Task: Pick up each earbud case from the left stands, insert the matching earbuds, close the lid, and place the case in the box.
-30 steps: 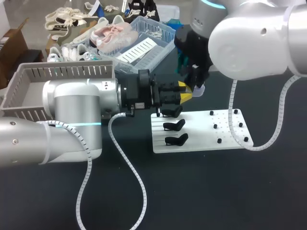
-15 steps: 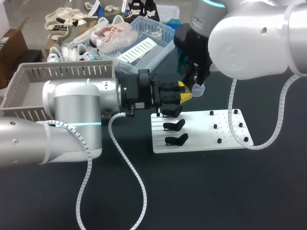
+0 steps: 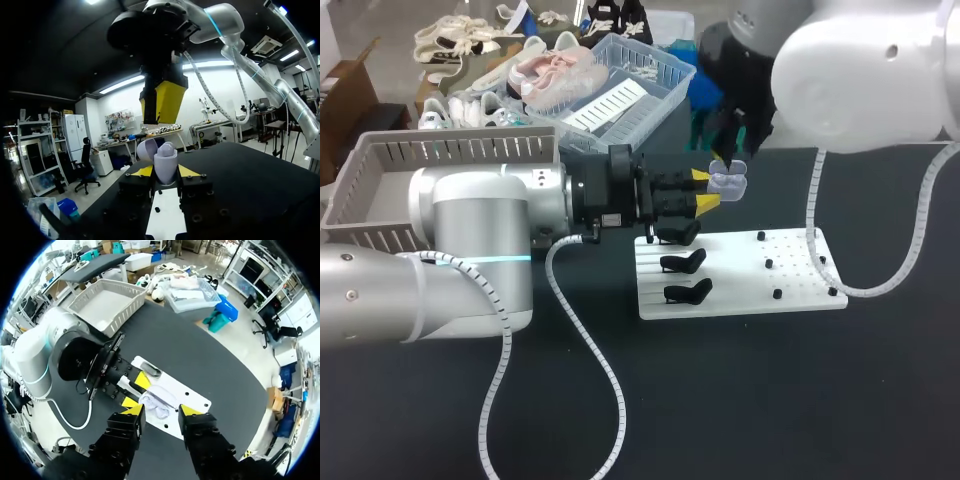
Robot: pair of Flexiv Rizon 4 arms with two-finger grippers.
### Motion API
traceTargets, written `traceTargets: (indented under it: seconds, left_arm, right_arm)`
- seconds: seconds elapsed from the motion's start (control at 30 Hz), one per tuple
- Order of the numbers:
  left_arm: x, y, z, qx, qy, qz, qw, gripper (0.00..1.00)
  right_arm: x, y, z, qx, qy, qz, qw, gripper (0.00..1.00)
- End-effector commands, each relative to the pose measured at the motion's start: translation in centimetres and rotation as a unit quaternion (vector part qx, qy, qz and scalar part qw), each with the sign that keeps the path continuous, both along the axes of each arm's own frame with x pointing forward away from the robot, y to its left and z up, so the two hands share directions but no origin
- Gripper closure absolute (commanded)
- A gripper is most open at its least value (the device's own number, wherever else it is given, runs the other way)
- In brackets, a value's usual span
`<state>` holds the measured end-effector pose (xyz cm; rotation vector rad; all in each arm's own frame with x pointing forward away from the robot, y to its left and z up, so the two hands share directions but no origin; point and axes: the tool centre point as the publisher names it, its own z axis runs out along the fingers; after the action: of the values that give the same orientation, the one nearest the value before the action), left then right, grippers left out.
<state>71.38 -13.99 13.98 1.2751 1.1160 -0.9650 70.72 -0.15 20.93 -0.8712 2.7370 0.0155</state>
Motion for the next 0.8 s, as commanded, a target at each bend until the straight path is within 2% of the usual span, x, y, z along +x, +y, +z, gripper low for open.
traceTargets:
  seconds: [0.03,0.23,0.4,0.6,0.8]
  left_arm:
    - [-0.1,0.0,0.0,0.000,0.000,0.002,1.000,1.00]
    - [-0.1,0.0,0.0,0.000,0.000,0.002,1.000,1.00]
    - [-0.1,0.0,0.0,0.000,0.000,0.002,1.000,1.00]
    - [-0.1,0.0,0.0,0.000,0.000,0.002,1.000,1.00]
    - [-0.1,0.0,0.0,0.000,0.000,0.002,1.000,1.00]
  right_arm:
    - [1.8,-0.4,-0.1,0.006,0.000,-0.013,1.000,0.60]
    - [4.5,-1.0,0.1,0.016,-0.001,-0.034,0.999,0.59]
    - [5.8,-1.0,0.1,0.020,-0.001,-0.039,0.999,0.58]
    - [6.3,-0.9,-0.7,0.016,0.011,-0.040,0.999,0.56]
    - [5.9,-0.9,-1.8,0.018,0.020,-0.039,0.999,0.56]
